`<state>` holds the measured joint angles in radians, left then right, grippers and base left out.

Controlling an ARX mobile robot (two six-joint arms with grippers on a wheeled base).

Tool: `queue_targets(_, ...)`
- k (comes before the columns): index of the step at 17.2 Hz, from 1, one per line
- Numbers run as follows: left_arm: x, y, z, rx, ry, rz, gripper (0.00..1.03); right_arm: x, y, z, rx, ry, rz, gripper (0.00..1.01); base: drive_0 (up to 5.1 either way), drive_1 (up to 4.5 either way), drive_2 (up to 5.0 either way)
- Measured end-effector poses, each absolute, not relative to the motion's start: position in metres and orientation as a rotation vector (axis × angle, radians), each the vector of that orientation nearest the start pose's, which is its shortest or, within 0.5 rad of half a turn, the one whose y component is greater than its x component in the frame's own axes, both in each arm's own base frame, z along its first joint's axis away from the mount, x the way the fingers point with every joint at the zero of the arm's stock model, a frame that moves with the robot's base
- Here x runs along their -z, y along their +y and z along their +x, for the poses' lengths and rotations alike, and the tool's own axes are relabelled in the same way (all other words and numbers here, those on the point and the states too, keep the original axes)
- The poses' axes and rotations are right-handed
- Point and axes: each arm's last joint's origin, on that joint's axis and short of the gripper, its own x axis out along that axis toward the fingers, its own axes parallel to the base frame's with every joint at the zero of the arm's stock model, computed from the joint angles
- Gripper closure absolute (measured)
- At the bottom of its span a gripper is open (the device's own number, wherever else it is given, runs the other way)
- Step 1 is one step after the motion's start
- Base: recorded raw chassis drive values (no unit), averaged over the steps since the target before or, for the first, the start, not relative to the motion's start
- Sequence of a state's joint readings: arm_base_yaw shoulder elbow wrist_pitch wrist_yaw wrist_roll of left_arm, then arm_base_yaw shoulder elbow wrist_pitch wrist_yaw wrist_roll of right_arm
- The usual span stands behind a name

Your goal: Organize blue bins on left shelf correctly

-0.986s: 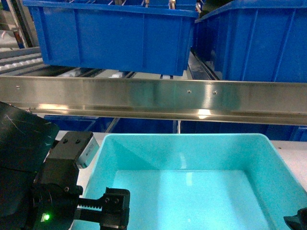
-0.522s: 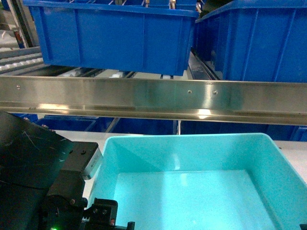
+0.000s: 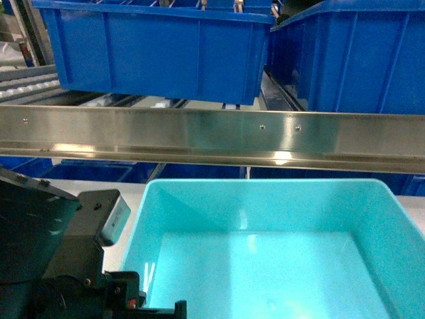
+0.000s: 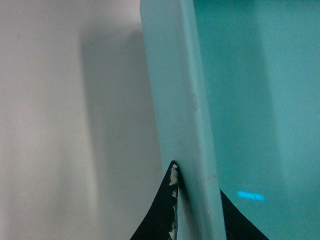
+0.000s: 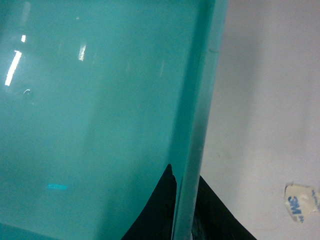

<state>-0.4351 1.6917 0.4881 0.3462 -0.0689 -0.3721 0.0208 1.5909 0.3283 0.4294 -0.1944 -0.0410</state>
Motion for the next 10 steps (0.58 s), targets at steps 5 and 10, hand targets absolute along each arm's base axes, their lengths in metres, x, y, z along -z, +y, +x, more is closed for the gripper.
queue_targets(5,-0.131,-0.093,0.236,0.190,0.710,-0.131,0.97,-0.122,0.014,0.217,-0.206,0.683,0.058,0.94,0.0,0.00,0.0)
queue_targets(10,-0.175,-0.086,0.227,0.182,0.487,-0.119,0.97,-0.167,0.016,0.212,-0.202,0.474,0.050,0.94,0.0,0.00,0.0)
